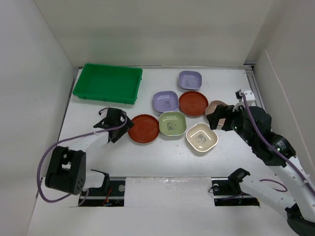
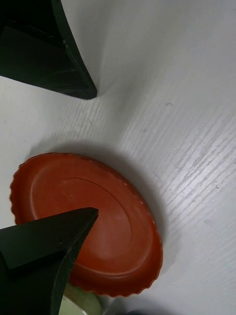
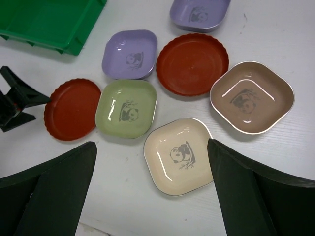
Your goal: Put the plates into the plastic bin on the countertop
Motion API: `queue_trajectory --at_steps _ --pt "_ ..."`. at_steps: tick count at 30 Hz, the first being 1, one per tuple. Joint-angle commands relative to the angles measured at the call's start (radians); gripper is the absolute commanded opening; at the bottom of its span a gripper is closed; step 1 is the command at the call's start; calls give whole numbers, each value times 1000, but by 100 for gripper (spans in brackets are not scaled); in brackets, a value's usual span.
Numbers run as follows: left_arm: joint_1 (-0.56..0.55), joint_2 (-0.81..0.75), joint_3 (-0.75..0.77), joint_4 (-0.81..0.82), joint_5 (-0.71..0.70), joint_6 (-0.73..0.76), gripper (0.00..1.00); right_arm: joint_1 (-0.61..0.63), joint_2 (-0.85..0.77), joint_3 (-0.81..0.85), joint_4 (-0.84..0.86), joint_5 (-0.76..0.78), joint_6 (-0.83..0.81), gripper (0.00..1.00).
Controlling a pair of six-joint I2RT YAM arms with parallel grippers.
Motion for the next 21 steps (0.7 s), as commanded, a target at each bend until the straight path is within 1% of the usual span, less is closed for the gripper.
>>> queue_trajectory --at_steps 1,2,3,4,6,7,9,10,11,12,14,16,19,20,21 --pt "-17 70 9 106 -45 -5 92 12 -28 -13 60 -34 -15 100" --pt "-33 90 9 106 -45 -5 90 12 -37 -13 60 -34 -15 100" --pt "-33 105 9 106 -45 -5 85 12 -37 -22 60 -34 -15 100" --pt "-33 131 9 106 -45 -5 83 12 -47 -22 60 -34 -15 100" --pt "-63 131 18 80 -111 -18 77 12 -47 -22 60 -24 -15 100" --pt "-63 131 18 80 -122 -19 69 12 -47 -22 60 -24 -15 100" --pt "-63 131 18 56 -148 -19 59 12 -57 -22 60 -24 -15 100" --pt "-63 131 18 56 -148 -28 51 12 -57 -22 60 -24 -15 100" --pt "-63 142 18 38 -148 -28 46 12 -66 -22 60 -24 -15 100" --pt "-63 156 18 25 -159 -19 35 12 -67 -22 60 -24 -15 100" --pt "-63 165 30 13 -168 -19 24 12 -67 -22 70 -24 -15 100" --pt "-63 174 39 2 -168 -8 17 12 -76 -22 70 -24 -15 100" --pt "-63 174 39 -21 -177 -8 10 12 -85 -32 70 -33 -6 100" --pt "-63 174 39 -30 -177 -8 0 12 -96 -32 70 -33 -6 100" --pt "-63 174 53 -41 -177 -8 0 12 -96 -32 79 -33 -6 100"
